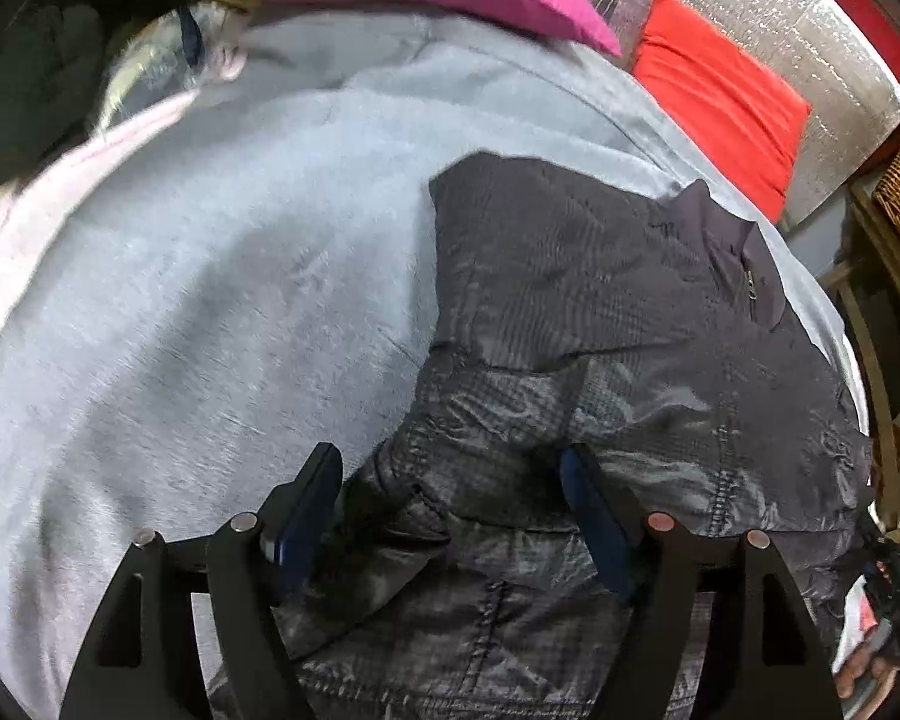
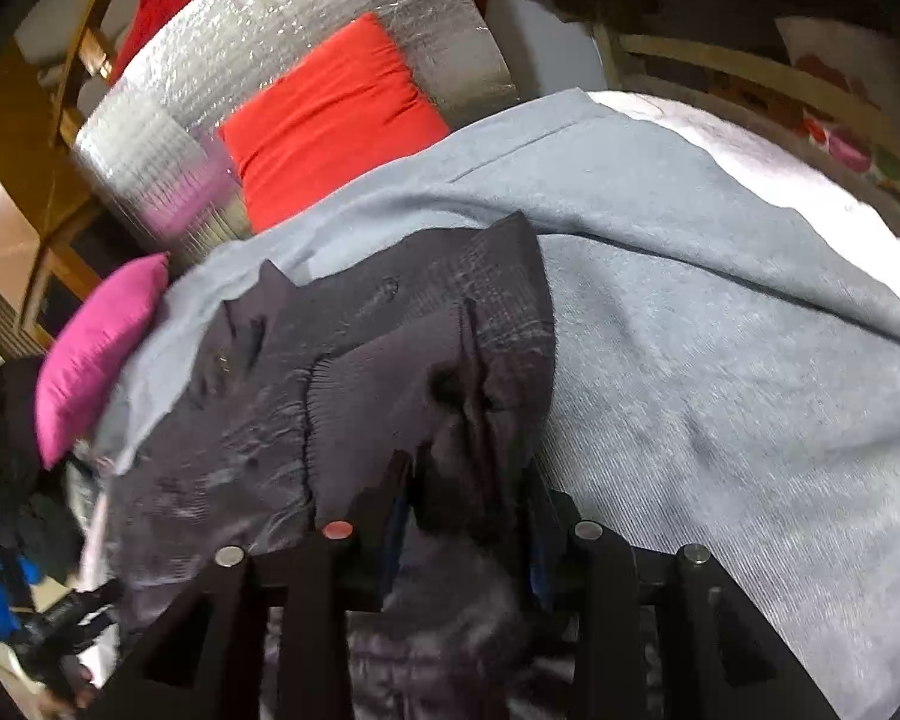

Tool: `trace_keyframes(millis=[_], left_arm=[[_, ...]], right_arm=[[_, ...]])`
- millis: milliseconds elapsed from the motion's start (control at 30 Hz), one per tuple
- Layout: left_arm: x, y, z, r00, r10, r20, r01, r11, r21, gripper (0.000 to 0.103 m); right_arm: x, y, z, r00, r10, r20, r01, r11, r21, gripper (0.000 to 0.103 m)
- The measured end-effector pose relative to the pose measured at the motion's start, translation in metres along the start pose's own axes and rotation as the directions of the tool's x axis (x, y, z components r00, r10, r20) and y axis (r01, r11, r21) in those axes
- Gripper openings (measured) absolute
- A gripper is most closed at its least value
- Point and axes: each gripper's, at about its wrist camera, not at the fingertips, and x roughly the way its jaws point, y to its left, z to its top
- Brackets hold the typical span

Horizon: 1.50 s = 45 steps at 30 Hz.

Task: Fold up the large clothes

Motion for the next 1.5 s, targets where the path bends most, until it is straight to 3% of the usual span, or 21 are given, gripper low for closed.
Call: trace_keyframes(millis=[33, 67, 200, 333, 433, 500, 567, 633, 700, 833, 1000, 1167, 1233, 1367, 1500], left_arm=[[-0.004, -0.002, -0.001, 1.000, 0.008, 0.018, -0.008, 1.000, 0.014, 0.076], [-0.008, -0.004, -0.002, 0.999, 0.015, 0.033, -0.016, 1.000, 0.027, 0.076], [-0.024, -0.013, -0.003, 0.994, 0.035, 0.102, -0.043, 0.996, 0.083, 0.076], [-0.011, -0.019, -0.003, 0.997, 0.029, 0.065, -0.037, 0.991, 0.125, 0.076], [0.003, -0.032, -0.009, 0.994, 0.099, 0.042, -0.105, 0.975, 0.194, 0.076], [0.004, -0.042, -0.013, 0.987, 0.144, 0.075, -0.158, 0.956, 0.246, 0.076], [-0.003, -0.046, -0.017, 0.982, 0.157, 0.106, -0.180, 0.945, 0.273, 0.076], [-0.009, -0.050, -0.020, 0.976, 0.168, 0.141, -0.203, 0.933, 0.297, 0.076], [-0.011, -0.054, -0.023, 0.970, 0.181, 0.163, -0.226, 0.922, 0.316, 0.076], [-0.010, -0.059, -0.024, 0.966, 0.192, 0.175, -0.240, 0.915, 0.324, 0.076], [-0.011, -0.064, -0.025, 0.955, 0.214, 0.206, -0.276, 0.897, 0.345, 0.076], [-0.011, -0.065, -0.025, 0.951, 0.215, 0.221, -0.283, 0.893, 0.349, 0.076], [-0.011, -0.066, -0.025, 0.949, 0.216, 0.228, -0.288, 0.891, 0.352, 0.076], [-0.011, -0.068, -0.027, 0.944, 0.228, 0.241, -0.305, 0.881, 0.361, 0.076], [-0.010, -0.069, -0.029, 0.939, 0.238, 0.247, -0.318, 0.873, 0.369, 0.076]], right_arm=[[-0.008, -0.006, 0.001, 0.999, 0.033, 0.019, -0.034, 0.999, 0.027, 0.069], [-0.013, -0.010, 0.003, 0.998, 0.054, 0.045, -0.056, 0.997, 0.049, 0.073], [-0.019, -0.020, 0.013, 0.994, 0.087, 0.064, -0.092, 0.992, 0.085, 0.073], [0.012, -0.022, 0.016, 0.993, 0.108, -0.037, -0.104, 0.989, 0.105, 0.073], [0.036, -0.021, 0.009, 0.990, 0.103, -0.097, -0.090, 0.988, 0.127, 0.072], [0.037, -0.014, 0.003, 0.995, 0.055, -0.082, -0.049, 0.995, 0.083, 0.066], [0.026, 0.000, -0.002, 0.999, 0.025, -0.028, -0.025, 1.000, 0.007, 0.050], [0.006, 0.014, -0.007, 0.999, 0.014, 0.048, -0.011, 0.998, -0.069, 0.047], [-0.002, 0.017, -0.011, 0.997, 0.034, 0.075, -0.028, 0.996, -0.082, 0.047], [0.021, -0.002, -0.015, 1.000, -0.014, -0.013, 0.014, 1.000, -0.018, 0.048], [0.007, -0.011, -0.011, 1.000, 0.028, 0.005, -0.028, 0.999, 0.026, 0.051], [-0.012, -0.017, -0.002, 0.996, 0.051, 0.077, -0.055, 0.997, 0.053, 0.069], [-0.011, -0.017, -0.001, 0.996, 0.042, 0.083, -0.047, 0.997, 0.054, 0.069], [0.004, -0.018, -0.002, 0.999, 0.039, 0.036, -0.042, 0.997, 0.069, 0.069], [0.023, -0.006, -0.006, 1.000, 0.012, -0.007, -0.012, 1.000, 0.007, 0.069]])
